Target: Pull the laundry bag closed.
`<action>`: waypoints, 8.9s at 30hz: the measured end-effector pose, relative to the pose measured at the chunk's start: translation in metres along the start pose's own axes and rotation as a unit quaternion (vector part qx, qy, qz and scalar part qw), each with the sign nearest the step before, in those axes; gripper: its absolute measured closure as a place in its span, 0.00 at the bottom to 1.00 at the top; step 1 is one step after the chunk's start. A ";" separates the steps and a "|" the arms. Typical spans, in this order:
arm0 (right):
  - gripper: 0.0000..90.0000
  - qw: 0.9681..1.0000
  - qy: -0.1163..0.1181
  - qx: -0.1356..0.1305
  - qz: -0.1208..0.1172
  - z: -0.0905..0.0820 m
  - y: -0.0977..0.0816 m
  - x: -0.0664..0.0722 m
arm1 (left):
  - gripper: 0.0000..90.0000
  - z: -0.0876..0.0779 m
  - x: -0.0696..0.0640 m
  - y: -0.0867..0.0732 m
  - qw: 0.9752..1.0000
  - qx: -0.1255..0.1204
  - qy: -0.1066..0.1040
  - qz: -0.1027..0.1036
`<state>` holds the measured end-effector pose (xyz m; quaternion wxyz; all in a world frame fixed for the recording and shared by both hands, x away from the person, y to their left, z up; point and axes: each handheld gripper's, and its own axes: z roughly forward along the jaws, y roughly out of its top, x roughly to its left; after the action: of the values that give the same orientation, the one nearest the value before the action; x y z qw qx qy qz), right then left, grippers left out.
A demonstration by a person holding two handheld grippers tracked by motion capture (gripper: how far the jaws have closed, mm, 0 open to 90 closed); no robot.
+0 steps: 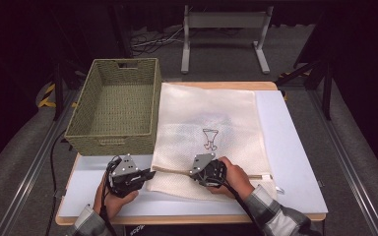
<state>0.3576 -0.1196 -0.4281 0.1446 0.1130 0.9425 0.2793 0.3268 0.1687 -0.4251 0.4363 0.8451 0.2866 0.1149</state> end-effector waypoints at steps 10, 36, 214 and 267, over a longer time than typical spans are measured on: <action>0.92 1.000 -0.010 0.007 0.009 -0.009 -0.012 -0.003 | 0.94 -0.001 0.000 0.000 1.000 0.004 0.002 0.002; 0.92 0.999 -0.017 0.027 0.016 -0.031 -0.039 -0.010 | 0.94 0.002 0.000 -0.002 1.000 0.014 0.003 0.005; 0.91 0.984 -0.104 0.052 0.138 -0.128 -0.156 -0.025 | 0.86 0.005 0.003 -0.020 0.999 0.035 -0.011 0.018; 0.32 0.975 -0.150 -0.052 0.153 -0.124 -0.157 -0.029 | 0.27 -0.030 0.027 -0.040 0.996 0.000 0.088 0.007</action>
<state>0.3226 -0.3178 -0.4102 0.2455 0.2886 0.8658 0.3269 0.3200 0.2227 -0.4412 0.4090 0.8337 0.3175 0.1920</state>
